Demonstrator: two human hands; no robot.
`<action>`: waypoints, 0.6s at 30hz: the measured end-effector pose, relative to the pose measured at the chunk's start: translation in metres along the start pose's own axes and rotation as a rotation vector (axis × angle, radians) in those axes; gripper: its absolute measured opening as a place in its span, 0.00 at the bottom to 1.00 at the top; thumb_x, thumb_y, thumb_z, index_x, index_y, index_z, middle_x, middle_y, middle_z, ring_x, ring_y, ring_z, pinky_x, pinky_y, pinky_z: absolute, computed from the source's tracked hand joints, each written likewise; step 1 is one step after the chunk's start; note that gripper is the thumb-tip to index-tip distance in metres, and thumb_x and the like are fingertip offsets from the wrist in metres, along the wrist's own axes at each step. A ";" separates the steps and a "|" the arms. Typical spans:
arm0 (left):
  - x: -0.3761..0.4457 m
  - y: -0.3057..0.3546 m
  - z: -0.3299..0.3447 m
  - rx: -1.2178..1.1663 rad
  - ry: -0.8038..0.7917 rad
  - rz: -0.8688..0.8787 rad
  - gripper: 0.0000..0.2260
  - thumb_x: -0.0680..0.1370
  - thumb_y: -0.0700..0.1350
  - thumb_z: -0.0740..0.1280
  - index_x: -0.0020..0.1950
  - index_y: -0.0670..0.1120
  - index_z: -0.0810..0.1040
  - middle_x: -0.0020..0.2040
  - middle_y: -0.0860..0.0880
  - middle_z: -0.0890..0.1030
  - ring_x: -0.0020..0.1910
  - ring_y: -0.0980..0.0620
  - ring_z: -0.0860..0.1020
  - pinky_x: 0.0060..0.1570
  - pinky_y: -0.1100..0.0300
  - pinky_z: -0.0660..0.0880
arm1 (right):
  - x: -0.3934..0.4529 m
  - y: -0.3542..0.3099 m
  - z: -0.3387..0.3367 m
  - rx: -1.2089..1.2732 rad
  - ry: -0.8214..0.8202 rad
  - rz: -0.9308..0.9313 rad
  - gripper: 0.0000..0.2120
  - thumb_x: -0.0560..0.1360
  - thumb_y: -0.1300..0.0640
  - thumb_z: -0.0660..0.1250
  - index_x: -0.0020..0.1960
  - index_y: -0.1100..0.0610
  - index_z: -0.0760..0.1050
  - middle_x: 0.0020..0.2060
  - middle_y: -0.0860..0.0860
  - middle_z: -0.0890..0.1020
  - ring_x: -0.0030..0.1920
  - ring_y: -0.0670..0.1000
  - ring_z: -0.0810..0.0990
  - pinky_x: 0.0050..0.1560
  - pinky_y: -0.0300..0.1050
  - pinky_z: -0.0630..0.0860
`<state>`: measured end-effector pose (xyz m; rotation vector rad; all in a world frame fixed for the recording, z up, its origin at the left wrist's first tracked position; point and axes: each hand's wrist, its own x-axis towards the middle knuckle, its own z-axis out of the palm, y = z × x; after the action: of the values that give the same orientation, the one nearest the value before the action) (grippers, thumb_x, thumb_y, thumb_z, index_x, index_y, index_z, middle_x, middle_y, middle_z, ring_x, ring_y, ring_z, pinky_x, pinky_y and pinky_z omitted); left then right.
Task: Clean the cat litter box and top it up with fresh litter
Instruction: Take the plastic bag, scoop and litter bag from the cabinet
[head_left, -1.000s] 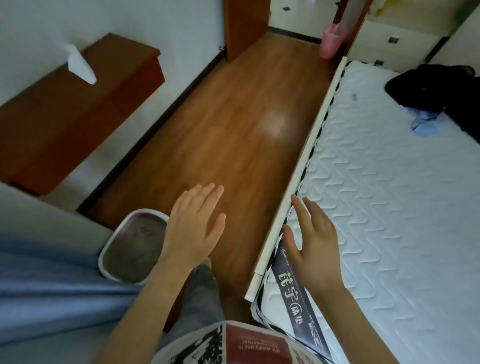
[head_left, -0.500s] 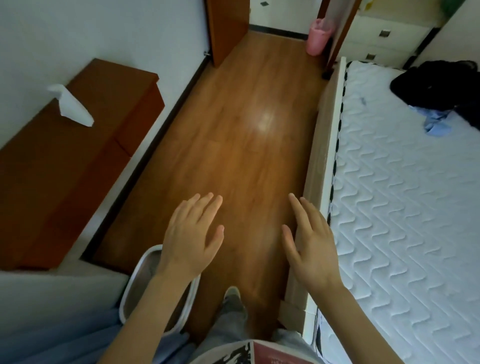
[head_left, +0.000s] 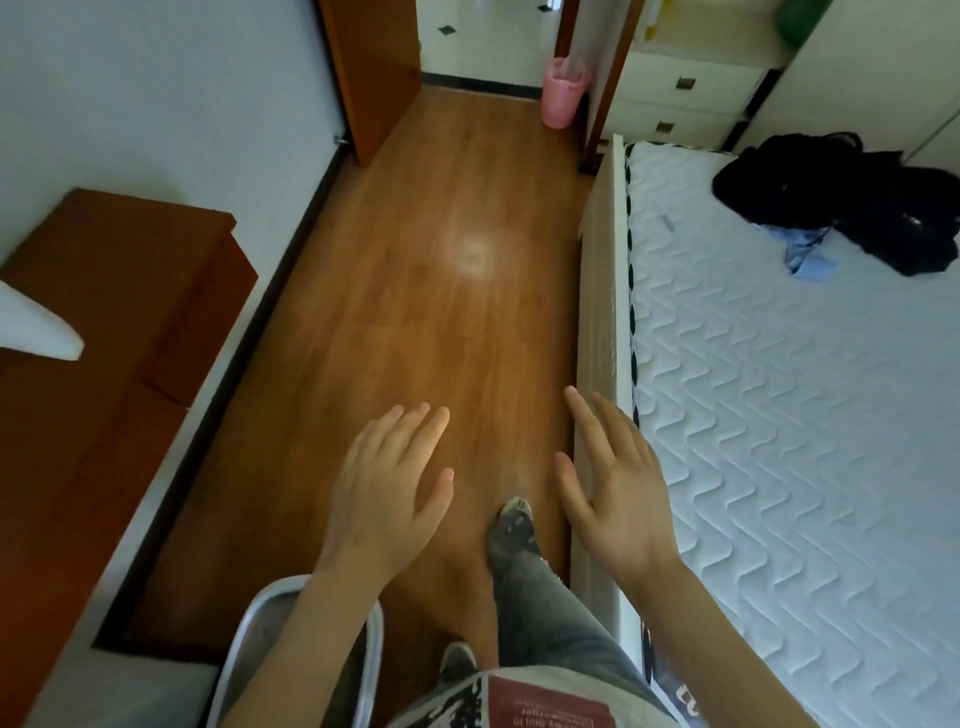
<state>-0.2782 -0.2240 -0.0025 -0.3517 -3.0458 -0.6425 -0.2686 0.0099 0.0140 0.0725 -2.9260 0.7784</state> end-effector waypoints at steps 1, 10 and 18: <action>0.018 -0.001 0.002 0.010 0.000 0.007 0.26 0.80 0.58 0.53 0.75 0.49 0.68 0.72 0.48 0.72 0.73 0.47 0.67 0.70 0.45 0.66 | 0.017 0.005 0.002 0.004 0.010 0.001 0.27 0.80 0.44 0.53 0.77 0.47 0.57 0.74 0.51 0.66 0.74 0.53 0.62 0.70 0.58 0.65; 0.229 0.017 -0.006 0.020 0.076 0.054 0.25 0.80 0.58 0.53 0.75 0.50 0.68 0.72 0.49 0.72 0.73 0.48 0.68 0.71 0.46 0.65 | 0.204 0.055 -0.008 0.009 0.034 -0.007 0.27 0.79 0.43 0.52 0.77 0.46 0.55 0.73 0.51 0.66 0.74 0.54 0.62 0.71 0.57 0.65; 0.370 -0.001 -0.018 0.007 0.116 0.012 0.25 0.80 0.56 0.55 0.76 0.50 0.67 0.72 0.49 0.71 0.73 0.48 0.66 0.72 0.49 0.62 | 0.359 0.073 -0.016 0.009 0.011 -0.050 0.27 0.79 0.43 0.52 0.77 0.46 0.56 0.74 0.50 0.65 0.75 0.53 0.61 0.71 0.57 0.64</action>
<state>-0.6393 -0.1521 0.0335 -0.3195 -2.9329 -0.6276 -0.6292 0.0750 0.0351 0.1418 -2.8987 0.7816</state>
